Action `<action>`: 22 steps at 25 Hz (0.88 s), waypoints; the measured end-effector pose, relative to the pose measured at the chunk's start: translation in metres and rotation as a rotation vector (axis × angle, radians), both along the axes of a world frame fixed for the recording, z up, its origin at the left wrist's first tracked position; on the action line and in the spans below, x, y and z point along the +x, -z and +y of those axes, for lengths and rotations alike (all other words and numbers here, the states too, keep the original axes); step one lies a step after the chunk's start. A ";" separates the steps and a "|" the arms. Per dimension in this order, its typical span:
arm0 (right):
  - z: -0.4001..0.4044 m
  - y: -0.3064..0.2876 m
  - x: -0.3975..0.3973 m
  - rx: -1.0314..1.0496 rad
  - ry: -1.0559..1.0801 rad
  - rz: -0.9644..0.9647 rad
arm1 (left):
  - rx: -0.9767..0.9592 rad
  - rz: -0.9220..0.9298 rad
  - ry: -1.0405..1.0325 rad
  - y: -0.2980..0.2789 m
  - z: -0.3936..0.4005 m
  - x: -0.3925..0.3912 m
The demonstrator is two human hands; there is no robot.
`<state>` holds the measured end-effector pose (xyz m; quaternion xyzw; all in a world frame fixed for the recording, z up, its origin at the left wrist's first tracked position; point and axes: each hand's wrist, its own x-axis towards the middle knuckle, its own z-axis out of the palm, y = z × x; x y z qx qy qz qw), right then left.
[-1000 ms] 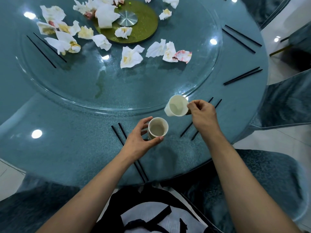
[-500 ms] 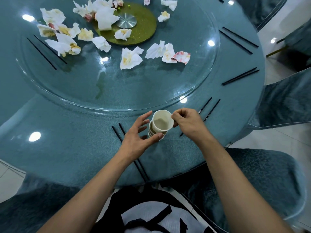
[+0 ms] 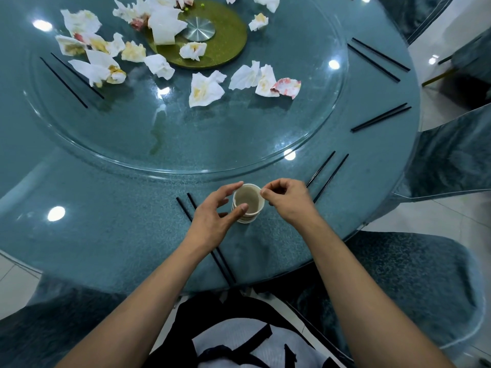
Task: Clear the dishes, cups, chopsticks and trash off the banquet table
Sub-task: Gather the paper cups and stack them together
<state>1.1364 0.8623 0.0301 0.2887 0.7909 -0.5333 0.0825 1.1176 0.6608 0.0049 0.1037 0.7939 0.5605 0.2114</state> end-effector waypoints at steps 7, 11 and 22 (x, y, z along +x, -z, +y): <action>0.009 0.006 0.012 -0.045 0.118 0.070 | -0.030 0.024 0.011 -0.003 0.002 0.006; 0.017 0.009 0.025 -0.022 0.198 0.060 | -0.028 -0.011 0.049 -0.001 0.006 0.004; 0.006 -0.003 0.066 0.144 0.369 0.184 | 0.051 -0.018 0.177 0.013 0.004 -0.014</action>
